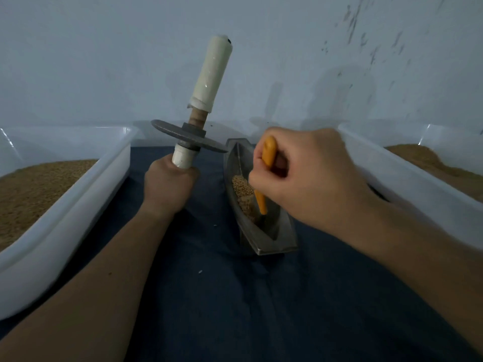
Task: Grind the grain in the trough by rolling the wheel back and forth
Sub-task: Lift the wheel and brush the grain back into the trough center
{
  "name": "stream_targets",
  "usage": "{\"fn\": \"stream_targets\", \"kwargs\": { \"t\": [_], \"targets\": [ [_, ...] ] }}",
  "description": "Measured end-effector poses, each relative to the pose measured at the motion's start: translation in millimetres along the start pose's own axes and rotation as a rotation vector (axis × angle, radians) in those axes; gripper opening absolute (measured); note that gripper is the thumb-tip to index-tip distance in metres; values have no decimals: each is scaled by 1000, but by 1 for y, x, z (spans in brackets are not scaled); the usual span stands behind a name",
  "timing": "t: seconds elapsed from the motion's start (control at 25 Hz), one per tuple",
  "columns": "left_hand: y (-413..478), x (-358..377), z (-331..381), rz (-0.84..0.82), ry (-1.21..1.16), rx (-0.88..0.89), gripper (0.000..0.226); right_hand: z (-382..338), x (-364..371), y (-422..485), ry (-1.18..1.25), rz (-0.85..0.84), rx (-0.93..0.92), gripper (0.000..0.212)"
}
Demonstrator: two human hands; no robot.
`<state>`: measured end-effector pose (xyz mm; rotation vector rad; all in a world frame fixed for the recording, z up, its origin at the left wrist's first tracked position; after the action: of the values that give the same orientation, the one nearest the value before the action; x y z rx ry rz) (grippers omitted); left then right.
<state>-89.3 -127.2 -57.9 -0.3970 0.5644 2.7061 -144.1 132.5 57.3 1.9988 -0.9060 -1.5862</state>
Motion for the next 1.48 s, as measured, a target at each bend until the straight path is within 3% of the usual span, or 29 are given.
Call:
{"fn": "stream_targets", "kwargs": {
  "t": [0.12, 0.32, 0.56, 0.72, 1.16, 1.28, 1.36, 1.48],
  "targets": [
    [-1, -1, 0, 4, 1, 0, 15, 7, 7, 4, -15, -12, -8, 17],
    [-1, -1, 0, 2, -12, -3, 13, -7, -28, 12, -50, 138, -91, 13],
    [-2, 0, 1, -11, 9, -1, 15, -1, 9, 2, -104, -21, -18, 16],
    [0, 2, 1, -13, 47, 15, 16, 5, -3, 8, -51, 158, -87, 15],
    [0, 2, 1, -16, 63, 19, 14, 16, 4, 4, -34, 145, -98, 15],
    [0, 3, 1, -9, 75, 26, 14, 19, -11, -1, 36, 259, -120, 13],
    [0, 4, 2, -11, 103, 36, 13, 32, -23, -5, 107, 330, -51, 11],
    [-1, 6, 2, -2, 159, 68, 11, 63, -23, -18, 268, 299, 169, 10]
  ]
}}
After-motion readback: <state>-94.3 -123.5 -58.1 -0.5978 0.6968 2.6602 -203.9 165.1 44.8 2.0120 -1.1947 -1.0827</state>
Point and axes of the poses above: each hand's wrist, its own y-axis towards the middle knuckle, its own x-axis out of the palm, z = x × y, the point moved 5 cm from there along y, towards the middle knuckle, and after that the axes turned 2 degrees about -x, right-handed, at the moved point
